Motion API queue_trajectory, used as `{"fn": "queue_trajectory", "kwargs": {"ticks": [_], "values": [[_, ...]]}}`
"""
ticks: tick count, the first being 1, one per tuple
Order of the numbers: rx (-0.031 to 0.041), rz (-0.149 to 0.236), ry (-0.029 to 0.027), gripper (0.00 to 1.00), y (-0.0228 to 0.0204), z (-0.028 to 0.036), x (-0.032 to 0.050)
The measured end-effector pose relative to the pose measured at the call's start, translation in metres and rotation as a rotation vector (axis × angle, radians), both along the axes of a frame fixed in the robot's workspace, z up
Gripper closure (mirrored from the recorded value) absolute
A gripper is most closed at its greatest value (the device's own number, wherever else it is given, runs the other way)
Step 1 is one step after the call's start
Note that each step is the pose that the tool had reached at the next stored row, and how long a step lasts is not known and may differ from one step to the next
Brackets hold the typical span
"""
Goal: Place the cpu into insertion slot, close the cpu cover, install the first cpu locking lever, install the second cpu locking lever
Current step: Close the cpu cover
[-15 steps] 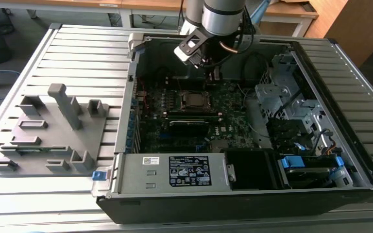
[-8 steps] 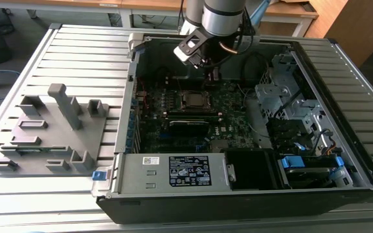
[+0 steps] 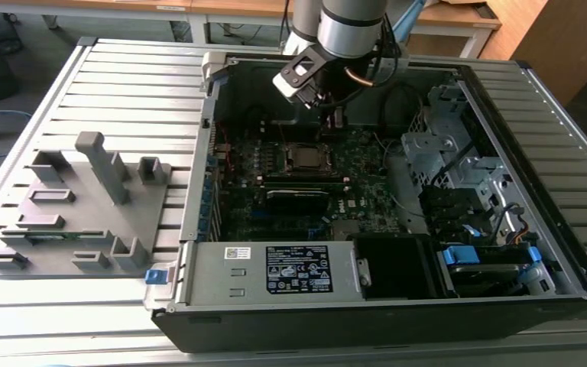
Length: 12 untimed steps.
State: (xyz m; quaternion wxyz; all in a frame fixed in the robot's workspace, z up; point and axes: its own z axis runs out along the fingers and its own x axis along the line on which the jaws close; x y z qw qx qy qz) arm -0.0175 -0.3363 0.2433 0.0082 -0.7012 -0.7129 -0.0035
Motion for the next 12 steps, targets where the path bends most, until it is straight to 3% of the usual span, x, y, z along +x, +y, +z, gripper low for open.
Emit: {"fn": "queue_trajectory", "kwargs": {"ticks": [4, 12], "values": [[0.0, 0.0, -0.0008, 0.89, 0.0, -0.0038, -0.0002], [-0.0001, 0.001, -0.0008, 0.89, 0.0, -0.0042, -0.0003]]}}
